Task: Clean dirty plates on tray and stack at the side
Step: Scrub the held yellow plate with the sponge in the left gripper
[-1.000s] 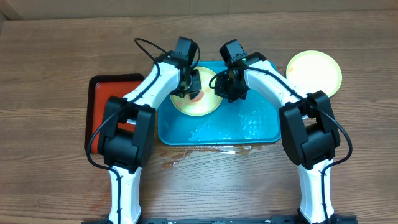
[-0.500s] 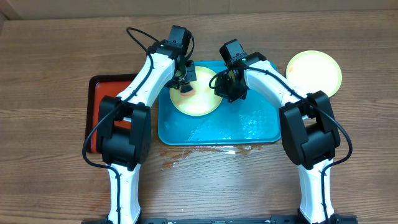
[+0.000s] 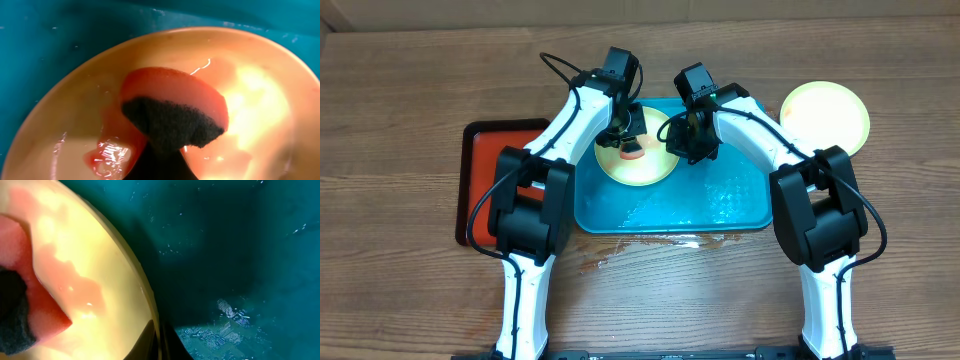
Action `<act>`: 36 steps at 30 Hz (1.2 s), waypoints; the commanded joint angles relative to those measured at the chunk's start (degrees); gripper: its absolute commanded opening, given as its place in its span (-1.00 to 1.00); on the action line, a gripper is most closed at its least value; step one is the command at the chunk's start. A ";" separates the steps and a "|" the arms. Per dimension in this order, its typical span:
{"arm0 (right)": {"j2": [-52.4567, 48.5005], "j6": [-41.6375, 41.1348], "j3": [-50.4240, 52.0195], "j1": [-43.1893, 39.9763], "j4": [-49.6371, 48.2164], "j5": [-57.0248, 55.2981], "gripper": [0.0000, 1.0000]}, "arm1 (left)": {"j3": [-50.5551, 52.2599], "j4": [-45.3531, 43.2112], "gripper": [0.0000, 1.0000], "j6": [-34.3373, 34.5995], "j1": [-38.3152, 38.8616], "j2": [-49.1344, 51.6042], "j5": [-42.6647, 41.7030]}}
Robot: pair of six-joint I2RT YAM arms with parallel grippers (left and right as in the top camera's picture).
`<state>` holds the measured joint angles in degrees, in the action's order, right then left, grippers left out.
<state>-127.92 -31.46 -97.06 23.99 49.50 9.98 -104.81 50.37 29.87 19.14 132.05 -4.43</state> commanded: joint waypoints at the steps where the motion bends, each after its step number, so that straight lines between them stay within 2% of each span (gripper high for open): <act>1: -0.15 -0.04 0.35 0.02 -0.13 -0.98 -0.92 | 0.24 4.70 -0.92 -0.31 -0.52 3.89 9.53; 6: -0.15 -0.04 0.35 0.02 -0.17 -0.98 -0.92 | -4.09 11.80 -0.92 -0.31 -2.03 3.89 19.56; 10: -0.15 -0.04 0.35 0.02 -0.22 -0.98 -0.92 | -9.14 15.82 -0.92 -0.31 -2.51 3.89 20.26; 12: -0.15 -0.04 0.35 0.02 -0.35 -0.98 -0.92 | -11.41 16.33 -0.92 -0.68 -2.51 3.89 17.09; 18: -0.15 -0.04 0.35 0.02 -0.55 -0.98 -0.92 | -12.15 10.54 -0.92 -5.49 -1.62 4.24 -9.84; 22: -0.15 -0.04 0.35 0.02 -0.59 -0.98 -0.92 | -11.65 8.72 -0.91 -5.46 0.04 5.62 -14.75; 28: -0.15 -0.04 0.35 0.02 -0.50 -0.98 -0.92 | -11.63 8.11 -0.92 -5.95 2.45 9.33 -13.62; 36: -0.15 -0.02 0.35 0.02 -0.15 -0.98 -0.92 | -12.02 12.44 -0.92 -5.84 1.01 9.51 4.90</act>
<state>-127.92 -31.46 -97.06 24.01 49.45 10.17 -117.23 60.60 25.04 21.04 138.91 -10.87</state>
